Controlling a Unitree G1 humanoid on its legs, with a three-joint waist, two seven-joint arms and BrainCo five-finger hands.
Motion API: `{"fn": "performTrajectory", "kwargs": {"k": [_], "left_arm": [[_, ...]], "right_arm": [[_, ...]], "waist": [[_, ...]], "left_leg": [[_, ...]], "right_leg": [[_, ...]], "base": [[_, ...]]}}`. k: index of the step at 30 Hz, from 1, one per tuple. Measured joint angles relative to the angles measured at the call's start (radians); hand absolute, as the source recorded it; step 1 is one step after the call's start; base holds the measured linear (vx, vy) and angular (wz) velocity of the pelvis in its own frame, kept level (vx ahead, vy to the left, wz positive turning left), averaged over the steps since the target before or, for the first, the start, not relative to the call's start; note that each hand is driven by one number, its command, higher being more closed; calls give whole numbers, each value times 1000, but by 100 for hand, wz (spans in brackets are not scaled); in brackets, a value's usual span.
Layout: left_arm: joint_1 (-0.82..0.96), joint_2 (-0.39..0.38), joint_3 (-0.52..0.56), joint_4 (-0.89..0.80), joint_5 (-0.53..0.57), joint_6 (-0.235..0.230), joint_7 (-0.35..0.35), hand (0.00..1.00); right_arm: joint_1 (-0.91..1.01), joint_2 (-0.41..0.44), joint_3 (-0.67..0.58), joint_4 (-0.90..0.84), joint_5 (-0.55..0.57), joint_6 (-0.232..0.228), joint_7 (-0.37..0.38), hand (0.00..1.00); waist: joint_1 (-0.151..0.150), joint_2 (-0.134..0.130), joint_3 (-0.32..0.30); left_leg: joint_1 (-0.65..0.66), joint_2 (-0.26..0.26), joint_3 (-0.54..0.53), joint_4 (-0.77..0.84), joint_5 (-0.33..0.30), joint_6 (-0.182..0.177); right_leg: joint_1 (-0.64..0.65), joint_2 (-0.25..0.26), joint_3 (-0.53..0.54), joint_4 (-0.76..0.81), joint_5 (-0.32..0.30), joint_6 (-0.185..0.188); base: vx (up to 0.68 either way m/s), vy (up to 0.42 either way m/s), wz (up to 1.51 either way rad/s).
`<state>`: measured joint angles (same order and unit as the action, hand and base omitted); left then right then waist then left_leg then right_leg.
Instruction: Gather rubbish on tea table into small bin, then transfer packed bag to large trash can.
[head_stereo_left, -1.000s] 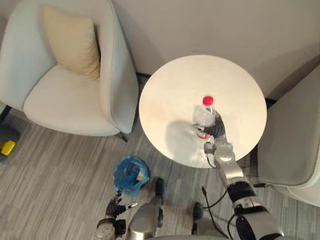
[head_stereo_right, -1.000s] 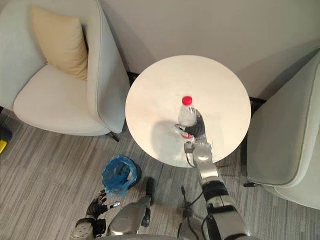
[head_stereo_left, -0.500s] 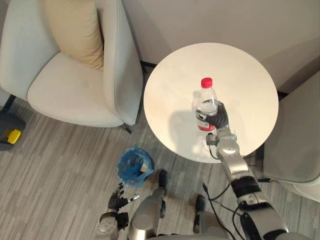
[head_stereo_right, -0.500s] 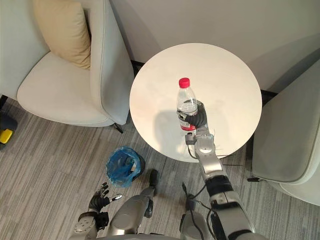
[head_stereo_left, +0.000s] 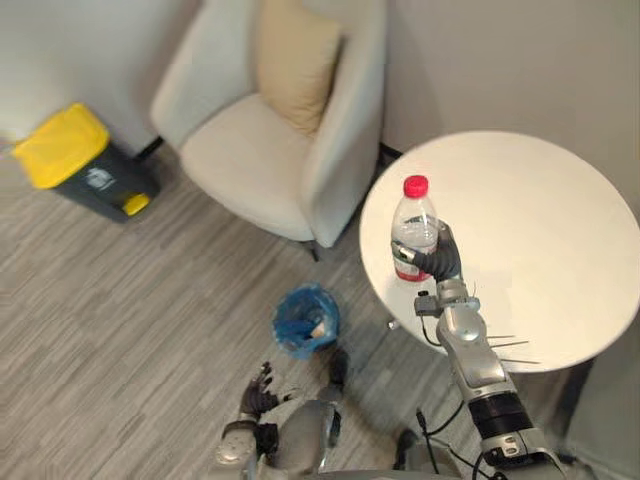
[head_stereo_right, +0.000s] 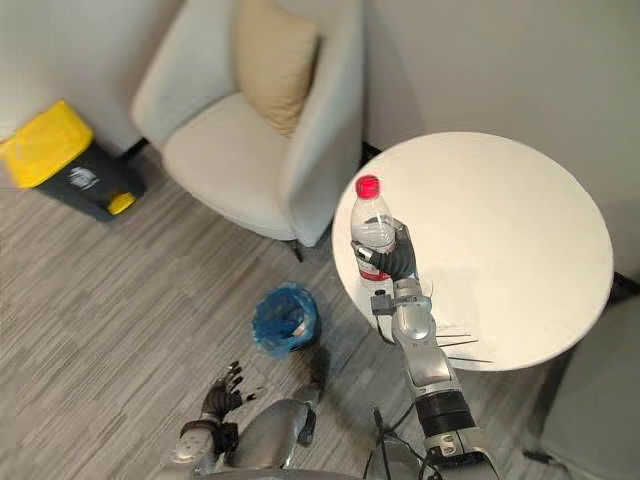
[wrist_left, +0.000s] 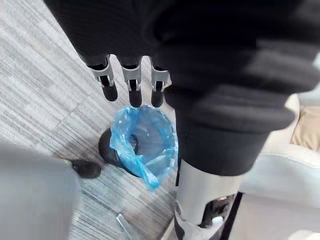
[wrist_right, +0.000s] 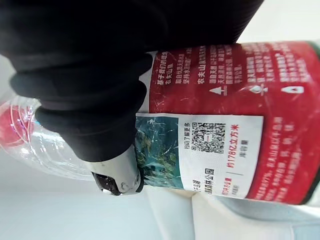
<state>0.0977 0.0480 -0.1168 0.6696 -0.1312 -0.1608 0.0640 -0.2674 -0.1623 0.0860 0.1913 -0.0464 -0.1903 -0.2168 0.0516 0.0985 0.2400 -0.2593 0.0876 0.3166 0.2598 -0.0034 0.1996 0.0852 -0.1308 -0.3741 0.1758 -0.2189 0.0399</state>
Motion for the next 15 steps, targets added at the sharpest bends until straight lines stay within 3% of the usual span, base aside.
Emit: {"fn": "performTrajectory", "kwargs": {"k": [2, 3, 7, 9, 11, 12, 13, 14, 15], "left_arm": [[-20, 5, -22, 13, 27, 0, 2, 0], [-41, 11, -32, 19, 34, 0, 2, 0], [-24, 52, -38, 58, 47, 0, 4, 0], [0, 52, -38, 61, 48, 0, 4, 0], [27, 52, -36, 92, 55, -1, 3, 0], [42, 53, -29, 114, 59, 0, 3, 0], [41, 59, -17, 126, 61, 0, 3, 0], [36, 61, -8, 128, 63, 0, 4, 0], [33, 63, 4, 128, 64, -2, 4, 0]], "right_arm": [[-1, 0, -22, 2, 6, 0, -3, 100], [0, 3, -37, 7, 6, 0, -2, 100], [16, 60, -27, 60, 7, 2, 6, 100], [39, 77, -8, 75, 7, 4, 20, 100], [50, 75, 31, 105, 6, 8, 38, 100], [73, 74, 47, 104, 6, 8, 48, 100], [93, 70, 55, 104, 5, 8, 53, 100], [104, 71, 58, 104, 5, 8, 57, 100], [115, 69, 78, 104, 5, 9, 67, 100]], "waist": [[-35, 25, -24], [-33, 16, -24], [-18, -35, -45], [-5, -33, -44], [2, -27, -40], [-3, -29, -34], [-10, -32, -21], [-11, -33, -18], [-11, -34, -10]], "left_leg": [[55, 9, 16, -76, 10, -133], [72, -8, -11, -117, 39, -175], [91, -34, -30, -134, 45, -171], [91, -36, -29, -101, 13, -161], [98, -36, -34, -64, -30, -156], [100, -39, -46, -40, -66, -162], [102, -47, -68, -15, -93, -156], [102, -52, -82, -11, -98, -155], [102, -62, -103, -15, -99, -154]], "right_leg": [[25, 10, -73, -1, -1, 1], [36, 9, -94, -1, 4, 9], [49, -12, -85, 9, 17, 32], [35, -32, -76, 69, 16, 36], [-15, -69, -56, 224, 10, 43], [-74, -104, -34, 379, 14, 36], [-140, -119, 26, 512, -3, 3], [-164, -115, 67, 535, -22, -7], [-214, -100, 124, 538, -52, 10]], "base": [[0, -5, 110], [-15, 22, 86], [7, 62, 22], [30, 97, -7], [14, 133, -6], [24, 136, 24], [30, 129, 41], [65, 124, 56], [62, 97, 55]]}}
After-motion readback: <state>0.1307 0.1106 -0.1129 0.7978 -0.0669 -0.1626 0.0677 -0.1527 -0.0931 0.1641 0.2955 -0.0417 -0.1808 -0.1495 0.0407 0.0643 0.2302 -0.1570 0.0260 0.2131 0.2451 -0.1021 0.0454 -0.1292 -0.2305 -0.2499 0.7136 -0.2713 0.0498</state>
